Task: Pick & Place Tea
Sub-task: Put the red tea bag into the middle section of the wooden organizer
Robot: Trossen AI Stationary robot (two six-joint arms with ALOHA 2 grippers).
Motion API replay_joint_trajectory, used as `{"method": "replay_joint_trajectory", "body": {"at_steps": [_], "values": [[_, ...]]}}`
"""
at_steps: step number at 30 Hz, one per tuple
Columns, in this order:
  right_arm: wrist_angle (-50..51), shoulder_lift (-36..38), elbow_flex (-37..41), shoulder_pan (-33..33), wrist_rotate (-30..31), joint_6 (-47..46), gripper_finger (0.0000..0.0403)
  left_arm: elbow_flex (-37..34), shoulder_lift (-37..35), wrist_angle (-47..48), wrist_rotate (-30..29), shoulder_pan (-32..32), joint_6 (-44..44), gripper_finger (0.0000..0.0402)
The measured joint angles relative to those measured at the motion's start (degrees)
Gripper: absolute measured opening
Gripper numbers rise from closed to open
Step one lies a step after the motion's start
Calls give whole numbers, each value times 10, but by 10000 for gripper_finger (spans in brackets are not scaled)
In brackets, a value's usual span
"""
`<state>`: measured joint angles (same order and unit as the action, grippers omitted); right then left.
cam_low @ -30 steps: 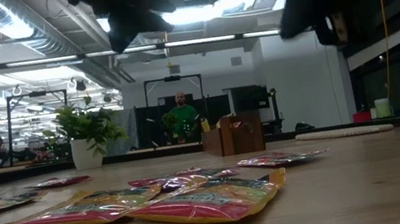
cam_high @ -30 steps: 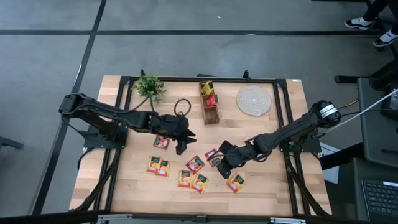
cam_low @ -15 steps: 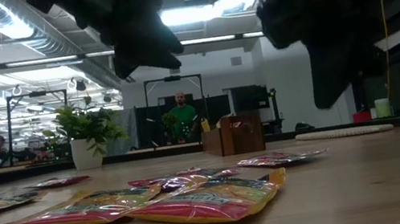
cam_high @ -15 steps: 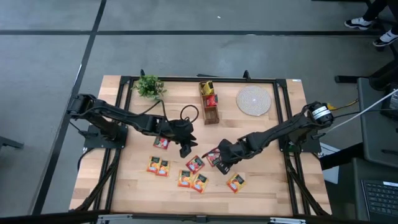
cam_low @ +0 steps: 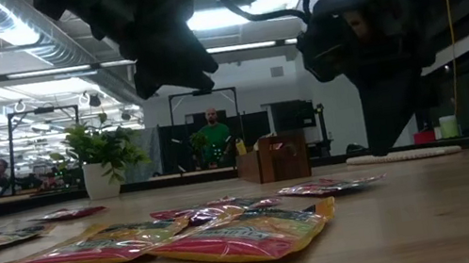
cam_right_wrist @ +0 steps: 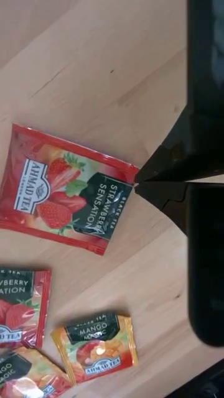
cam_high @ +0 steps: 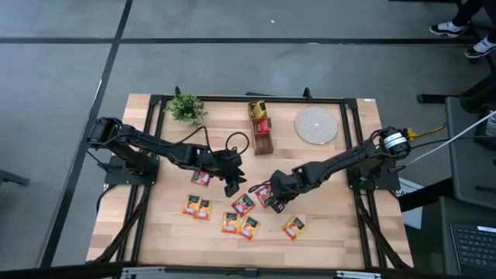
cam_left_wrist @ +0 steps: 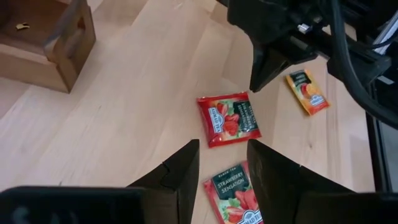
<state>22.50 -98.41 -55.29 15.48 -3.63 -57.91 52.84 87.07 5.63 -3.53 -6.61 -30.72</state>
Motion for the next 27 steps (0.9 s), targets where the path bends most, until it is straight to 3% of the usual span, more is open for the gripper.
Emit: {"method": "replay_joint_trajectory", "body": {"at_steps": [13, 27], "values": [[0, -1, 3, -4, -1, 14, 0, 0, 0, 2, 0, 1, 0, 130], [-39, -59, 1, -4, -12, 9, 0, 0, 0, 2, 16, 30, -4, 130]]}}
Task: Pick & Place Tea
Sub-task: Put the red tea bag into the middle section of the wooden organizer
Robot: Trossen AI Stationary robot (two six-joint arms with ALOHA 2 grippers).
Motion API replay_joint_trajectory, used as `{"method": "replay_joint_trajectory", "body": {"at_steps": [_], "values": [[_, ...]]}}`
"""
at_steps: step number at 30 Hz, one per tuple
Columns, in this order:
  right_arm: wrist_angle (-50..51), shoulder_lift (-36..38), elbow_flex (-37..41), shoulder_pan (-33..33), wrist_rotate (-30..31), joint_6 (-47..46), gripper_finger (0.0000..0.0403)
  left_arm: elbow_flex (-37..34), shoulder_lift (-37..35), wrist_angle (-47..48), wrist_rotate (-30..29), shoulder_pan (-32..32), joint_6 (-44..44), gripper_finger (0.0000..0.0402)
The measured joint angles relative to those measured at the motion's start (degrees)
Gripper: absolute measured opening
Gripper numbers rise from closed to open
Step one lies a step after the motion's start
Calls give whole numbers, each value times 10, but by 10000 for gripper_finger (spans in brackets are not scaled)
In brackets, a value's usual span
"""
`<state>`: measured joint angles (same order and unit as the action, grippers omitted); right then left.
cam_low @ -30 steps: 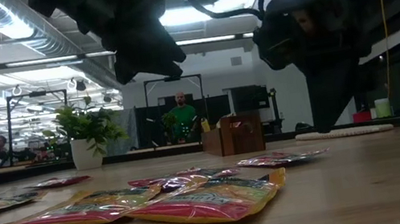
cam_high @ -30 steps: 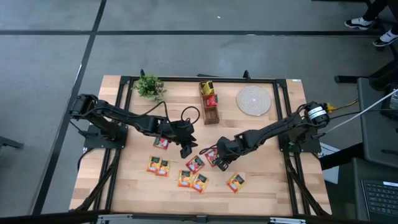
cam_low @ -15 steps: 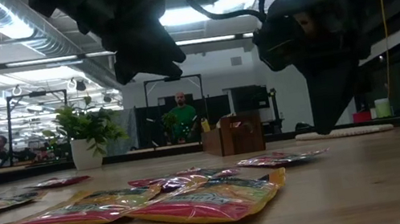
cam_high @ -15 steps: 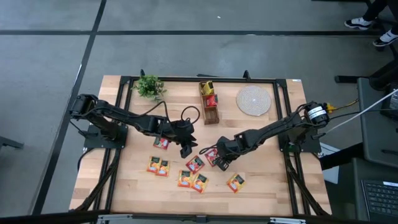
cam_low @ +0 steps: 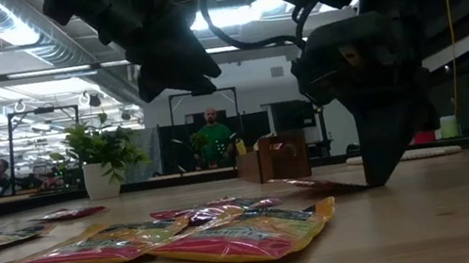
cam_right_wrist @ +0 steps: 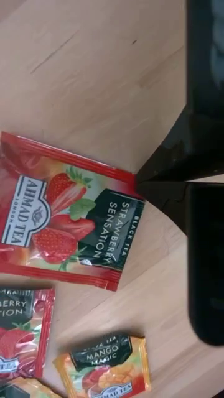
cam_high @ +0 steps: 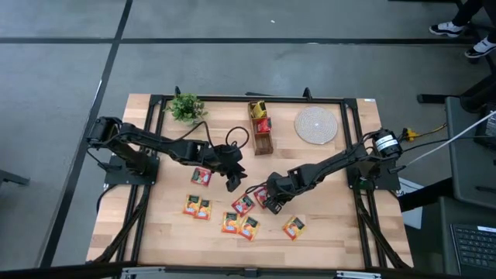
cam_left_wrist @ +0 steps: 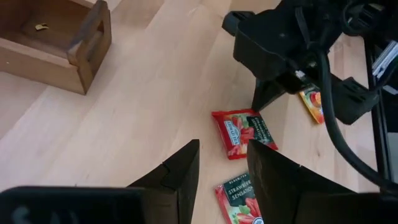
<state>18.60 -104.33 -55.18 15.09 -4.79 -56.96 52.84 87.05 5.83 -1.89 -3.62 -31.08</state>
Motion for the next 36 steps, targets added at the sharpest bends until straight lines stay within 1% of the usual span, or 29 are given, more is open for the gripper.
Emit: {"method": "replay_joint_trajectory", "body": {"at_steps": [2, 4, 7, 11, 15, 19, 23, 26, 28, 32, 36], "values": [[1, 0, 0, 0, 1, -3, 0, 0, 0, 3, 1, 2, -25, 130], [1, 0, 0, 0, 2, -5, 0, 0, 3, 5, 14, 10, -68, 131], [2, 0, 1, 0, 3, -10, 0, 0, 23, 7, 87, 28, -118, 144], [2, -1, 1, 0, 5, -11, 0, 0, 64, -15, 158, 39, -160, 184], [2, -1, 1, 0, 10, -11, 0, 0, 107, -61, 208, 39, -183, 237], [-1, -1, 2, 1, 15, -11, 0, 0, 140, -102, 240, 39, -216, 283], [-4, -2, 2, 1, 16, -10, 0, 0, 157, -123, 249, 33, -228, 304], [-8, -2, 2, 1, 17, -10, 0, 0, 165, -122, 240, 29, -226, 305], [-11, -2, 2, 1, 20, -9, 0, 0, 165, -130, 232, 28, -207, 306], [-16, -2, 2, 0, 22, -2, 0, 0, 164, -131, 200, 22, -130, 306], [-17, -2, 2, 0, 23, 3, 0, 0, 164, -136, 192, 9, -12, 306]]}}
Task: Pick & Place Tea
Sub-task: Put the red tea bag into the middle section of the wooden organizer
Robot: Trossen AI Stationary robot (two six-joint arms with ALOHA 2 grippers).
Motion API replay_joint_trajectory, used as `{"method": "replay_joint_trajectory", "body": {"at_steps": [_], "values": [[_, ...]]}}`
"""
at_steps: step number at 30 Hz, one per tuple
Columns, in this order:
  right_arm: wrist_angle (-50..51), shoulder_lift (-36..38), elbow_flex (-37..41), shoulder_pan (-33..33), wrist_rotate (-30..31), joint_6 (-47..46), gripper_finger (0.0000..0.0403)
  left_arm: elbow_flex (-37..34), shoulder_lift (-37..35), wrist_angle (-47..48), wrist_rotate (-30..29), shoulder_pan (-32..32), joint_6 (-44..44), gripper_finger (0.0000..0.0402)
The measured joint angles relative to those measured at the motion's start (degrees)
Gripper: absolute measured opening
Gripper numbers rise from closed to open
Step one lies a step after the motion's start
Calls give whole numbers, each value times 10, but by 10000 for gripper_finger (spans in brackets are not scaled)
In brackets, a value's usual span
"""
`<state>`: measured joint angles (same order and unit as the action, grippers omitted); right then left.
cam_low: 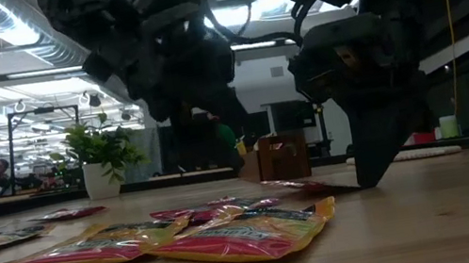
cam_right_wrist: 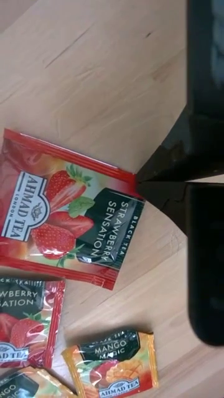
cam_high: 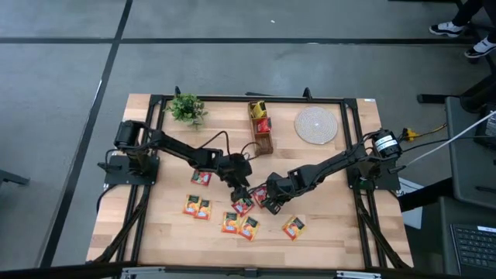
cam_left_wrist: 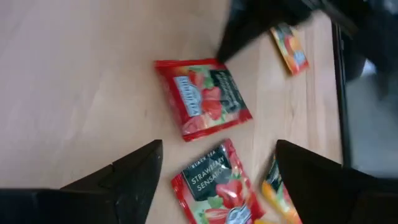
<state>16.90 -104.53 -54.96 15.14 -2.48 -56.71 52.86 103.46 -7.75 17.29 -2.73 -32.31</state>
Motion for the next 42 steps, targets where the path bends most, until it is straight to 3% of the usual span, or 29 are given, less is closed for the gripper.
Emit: {"method": "replay_joint_trajectory", "body": {"at_steps": [6, 11, 17, 23, 28, 32, 42], "values": [[0, 0, 0, 0, 0, 0, 0, 0, 0, 1, -53, -35, 169, 306], [0, 0, 0, 0, 0, 0, 0, 0, 0, 2, -164, -71, 319, 306], [-1, 0, 0, 0, 0, 0, 0, 0, 14, -6, -282, -93, 430, 306], [-9, 0, 0, 0, 0, -1, 0, 0, 56, -38, -286, -93, 480, 306], [-12, 0, 0, 0, 1, -2, 0, 1, 64, -57, -337, -105, 520, 306], [-13, 0, 0, 0, 3, -2, 0, 0, 65, -75, -345, -112, 555, 304], [-13, -1, 0, 0, 5, -2, 0, 0, 71, -85, -328, -112, 586, 239]]}}
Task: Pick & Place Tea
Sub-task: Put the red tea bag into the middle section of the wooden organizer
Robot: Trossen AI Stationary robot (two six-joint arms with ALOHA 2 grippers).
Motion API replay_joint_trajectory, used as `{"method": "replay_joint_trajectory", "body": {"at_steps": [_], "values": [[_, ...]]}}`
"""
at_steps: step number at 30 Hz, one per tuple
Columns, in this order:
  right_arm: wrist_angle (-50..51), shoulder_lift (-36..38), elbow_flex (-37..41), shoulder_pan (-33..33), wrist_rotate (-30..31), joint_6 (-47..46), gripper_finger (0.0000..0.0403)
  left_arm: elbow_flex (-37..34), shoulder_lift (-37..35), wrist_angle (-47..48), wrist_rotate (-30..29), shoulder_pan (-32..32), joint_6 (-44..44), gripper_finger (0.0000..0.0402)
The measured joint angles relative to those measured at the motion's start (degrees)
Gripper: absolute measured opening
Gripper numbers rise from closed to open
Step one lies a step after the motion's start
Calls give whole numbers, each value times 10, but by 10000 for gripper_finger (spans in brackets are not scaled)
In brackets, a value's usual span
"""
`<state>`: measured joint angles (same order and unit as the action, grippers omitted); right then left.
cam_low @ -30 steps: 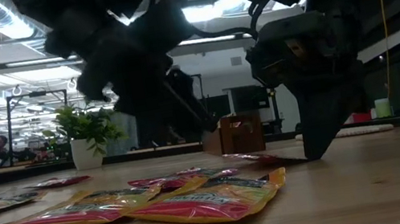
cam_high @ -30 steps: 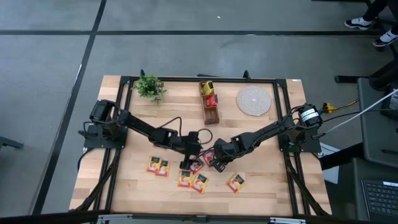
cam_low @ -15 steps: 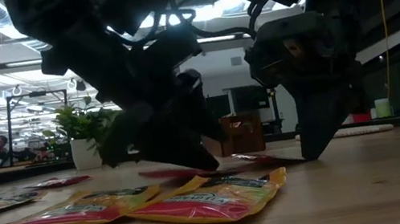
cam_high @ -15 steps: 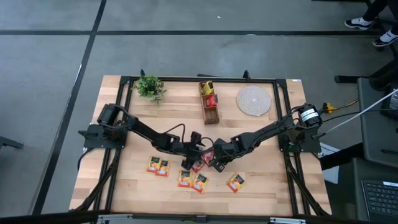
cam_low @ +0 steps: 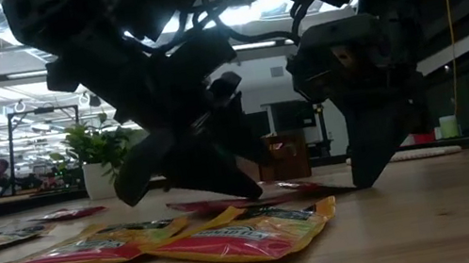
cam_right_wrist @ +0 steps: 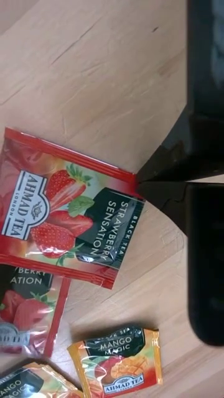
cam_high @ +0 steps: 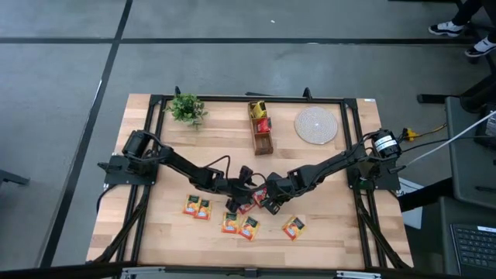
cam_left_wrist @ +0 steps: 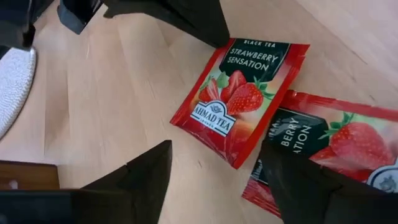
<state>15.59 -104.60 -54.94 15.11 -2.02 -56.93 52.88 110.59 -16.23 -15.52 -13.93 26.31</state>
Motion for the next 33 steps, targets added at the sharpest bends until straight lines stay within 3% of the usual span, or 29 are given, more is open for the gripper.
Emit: {"method": "replay_joint_trajectory", "body": {"at_steps": [12, 25, 33], "values": [[-1, 0, 0, 0, 4, 0, 0, 0, 0, -7, 26, -2, 38, 142], [-13, 0, 0, 0, 11, -3, 0, 0, 5, -7, 33, -2, 66, 8], [-20, 1, 0, 0, 11, -3, 18, 0, 5, -8, 6, -2, 76, 2]]}}
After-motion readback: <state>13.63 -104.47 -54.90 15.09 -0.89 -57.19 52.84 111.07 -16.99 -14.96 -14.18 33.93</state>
